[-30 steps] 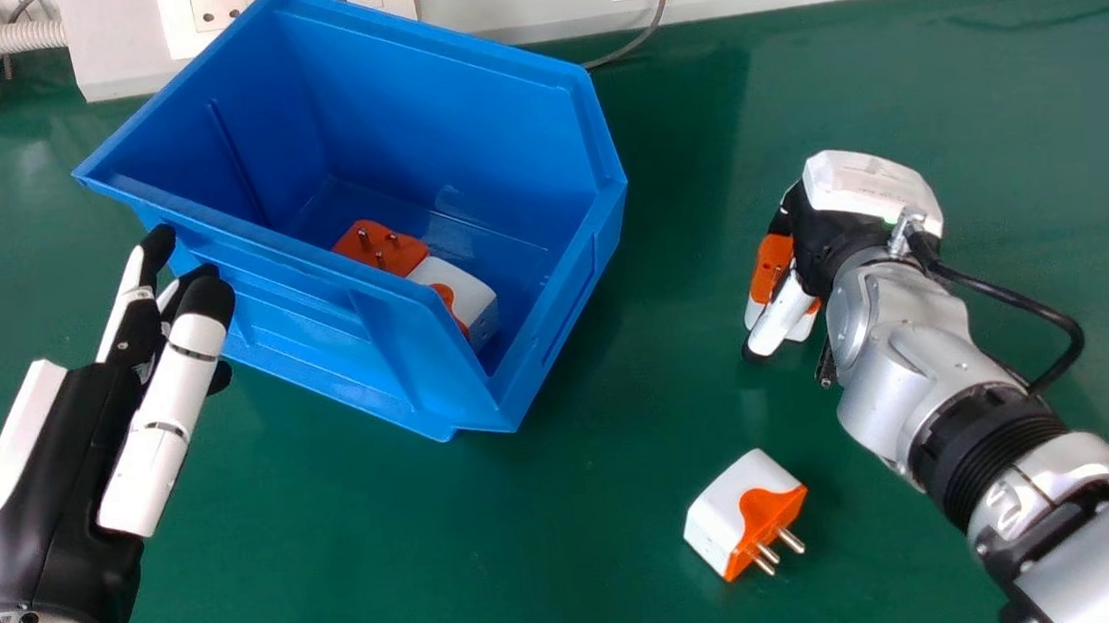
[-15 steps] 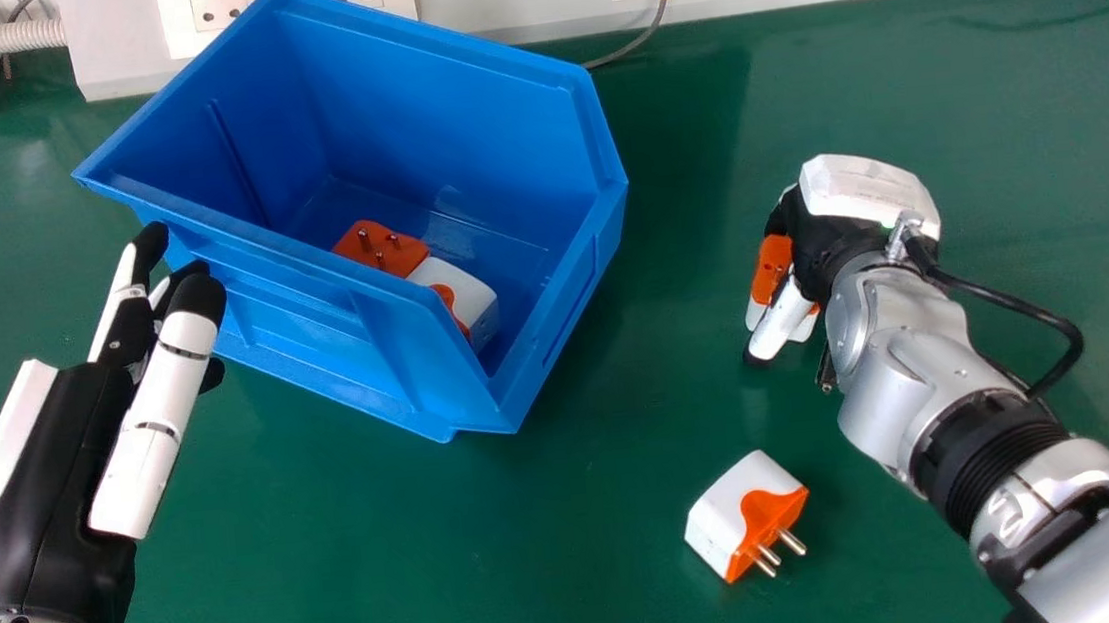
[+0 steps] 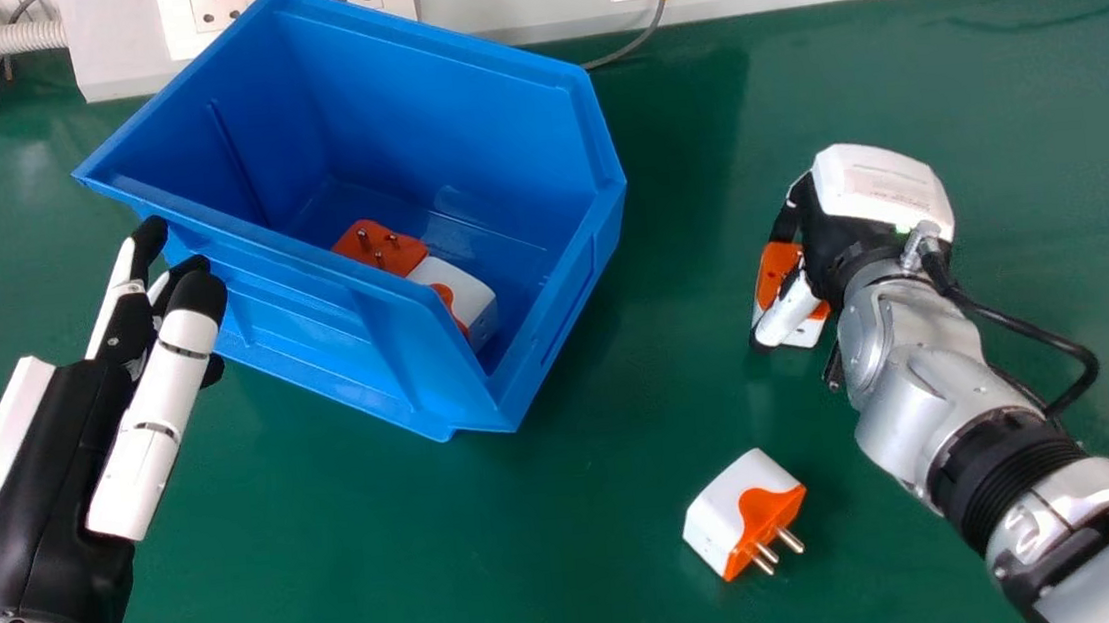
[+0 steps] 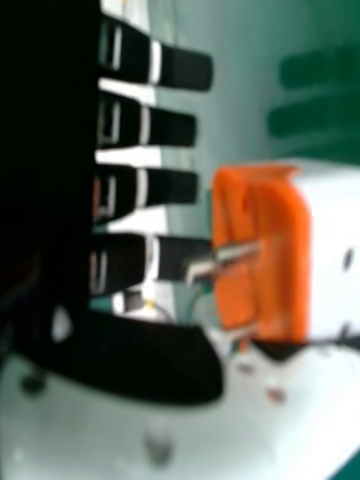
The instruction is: Pick all objects and put in blue box
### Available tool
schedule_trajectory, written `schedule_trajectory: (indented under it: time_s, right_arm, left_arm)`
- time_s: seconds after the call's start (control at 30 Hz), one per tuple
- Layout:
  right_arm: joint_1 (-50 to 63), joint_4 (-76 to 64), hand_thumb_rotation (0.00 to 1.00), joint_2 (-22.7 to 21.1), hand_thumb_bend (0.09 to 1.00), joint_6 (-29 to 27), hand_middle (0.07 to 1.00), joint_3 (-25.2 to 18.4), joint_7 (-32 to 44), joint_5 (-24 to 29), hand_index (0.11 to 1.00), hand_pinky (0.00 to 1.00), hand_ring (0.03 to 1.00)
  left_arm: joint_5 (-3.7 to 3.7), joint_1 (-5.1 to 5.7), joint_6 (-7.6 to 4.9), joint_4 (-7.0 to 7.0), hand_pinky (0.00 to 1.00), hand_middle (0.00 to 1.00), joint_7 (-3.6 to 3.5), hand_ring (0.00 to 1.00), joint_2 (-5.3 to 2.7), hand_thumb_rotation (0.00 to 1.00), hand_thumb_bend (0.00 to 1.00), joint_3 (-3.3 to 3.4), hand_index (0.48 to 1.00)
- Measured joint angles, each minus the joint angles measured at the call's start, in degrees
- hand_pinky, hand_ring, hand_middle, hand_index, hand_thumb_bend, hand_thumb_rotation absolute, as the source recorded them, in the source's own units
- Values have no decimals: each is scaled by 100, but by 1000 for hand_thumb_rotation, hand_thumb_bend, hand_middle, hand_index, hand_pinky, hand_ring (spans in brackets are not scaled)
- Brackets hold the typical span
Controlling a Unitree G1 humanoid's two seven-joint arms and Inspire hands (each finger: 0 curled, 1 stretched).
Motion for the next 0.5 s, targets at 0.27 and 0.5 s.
schedule_trajectory:
  time_s: [0.27,0.5]
  right_arm:
    - [203,-14,12,-96,530,-412,554,-12,-409,-1,535,406,486]
    - [241,-18,4,-199,516,-572,526,-7,-432,-4,532,363,435]
  left_arm:
    - [0,18,3,-61,879,965,0,948,-2,1000,482,3,1000]
    - [-67,42,3,-63,880,965,-8,948,-2,1000,482,9,1000]
